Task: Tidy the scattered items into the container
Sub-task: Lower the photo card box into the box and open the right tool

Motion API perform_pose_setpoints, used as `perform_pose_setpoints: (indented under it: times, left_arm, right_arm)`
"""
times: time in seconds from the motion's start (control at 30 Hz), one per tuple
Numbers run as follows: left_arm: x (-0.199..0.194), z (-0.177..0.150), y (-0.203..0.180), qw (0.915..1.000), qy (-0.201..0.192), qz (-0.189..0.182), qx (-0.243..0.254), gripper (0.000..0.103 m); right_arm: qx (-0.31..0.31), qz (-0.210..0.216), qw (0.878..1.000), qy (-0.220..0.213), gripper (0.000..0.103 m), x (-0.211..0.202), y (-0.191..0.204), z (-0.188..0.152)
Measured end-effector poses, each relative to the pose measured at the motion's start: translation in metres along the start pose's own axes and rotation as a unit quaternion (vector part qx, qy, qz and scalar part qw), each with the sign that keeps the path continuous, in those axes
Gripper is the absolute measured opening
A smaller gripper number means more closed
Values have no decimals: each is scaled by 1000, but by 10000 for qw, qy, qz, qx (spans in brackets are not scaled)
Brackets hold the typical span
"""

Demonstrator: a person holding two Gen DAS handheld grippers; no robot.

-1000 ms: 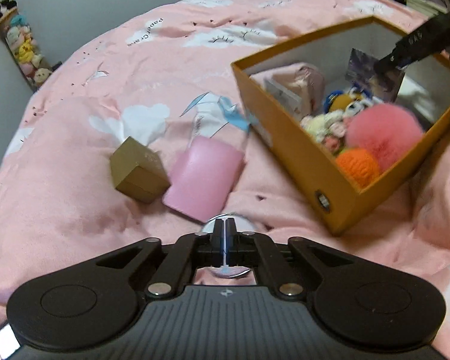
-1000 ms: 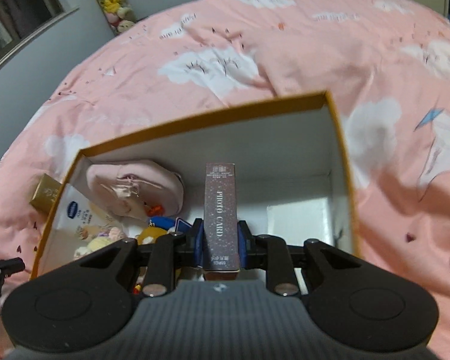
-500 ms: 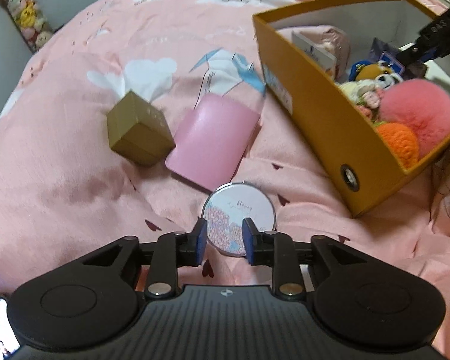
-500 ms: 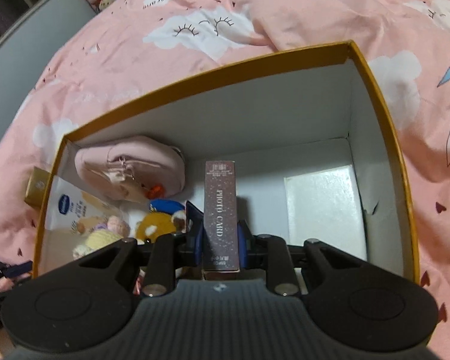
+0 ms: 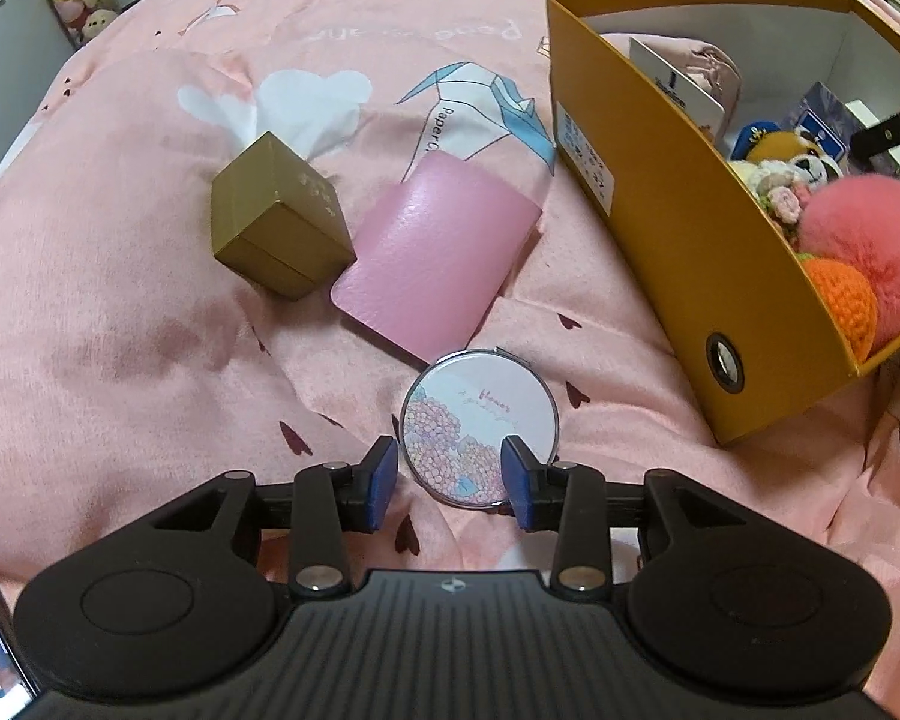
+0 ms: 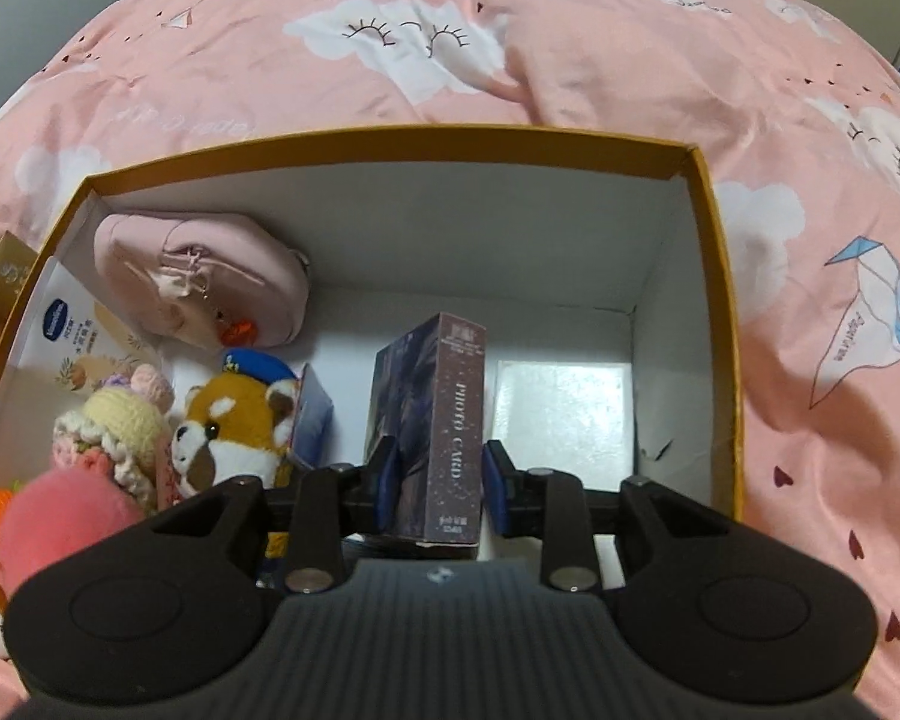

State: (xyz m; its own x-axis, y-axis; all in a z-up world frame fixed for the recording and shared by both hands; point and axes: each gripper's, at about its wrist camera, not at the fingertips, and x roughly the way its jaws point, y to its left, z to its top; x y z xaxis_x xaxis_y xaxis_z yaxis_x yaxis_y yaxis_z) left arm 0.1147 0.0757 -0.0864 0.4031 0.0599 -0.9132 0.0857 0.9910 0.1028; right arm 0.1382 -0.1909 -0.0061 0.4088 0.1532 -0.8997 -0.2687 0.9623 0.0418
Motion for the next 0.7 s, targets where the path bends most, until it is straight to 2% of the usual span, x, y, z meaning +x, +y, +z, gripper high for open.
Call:
perform_pose_setpoints:
  times: [0.17, 0.23, 0.27, 0.43, 0.57, 0.67, 0.7]
  left_arm:
    - [1, 0, 3, 10000, 4, -42, -28, 46]
    - [1, 0, 3, 10000, 14, -53, 17, 49]
    - [2, -1, 3, 10000, 16, -56, 41, 50]
    - [8, 2, 6, 9999, 102, -24, -30, 53]
    - [17, 8, 10, 9995, 247, 36, -173, 56]
    - [27, 12, 13, 9990, 377, 43, -227, 58]
    - [32, 13, 14, 9988, 424, -19, -255, 62]
  right_arm:
    - [120, 171, 9996, 187, 33, 7, -1, 3]
    - [94, 163, 9990, 412, 40, 11, 1, 5]
    - [112, 176, 9986, 494, 40, 13, 1, 5]
    - [-57, 4, 9995, 321, 33, 5, 6, 1]
    - [-537, -421, 9977, 40, 36, -2, 15, -9]
    - [-554, -117, 9984, -30, 36, -6, 14, -10]
    - [-535, -73, 9985, -36, 36, -6, 13, -11]
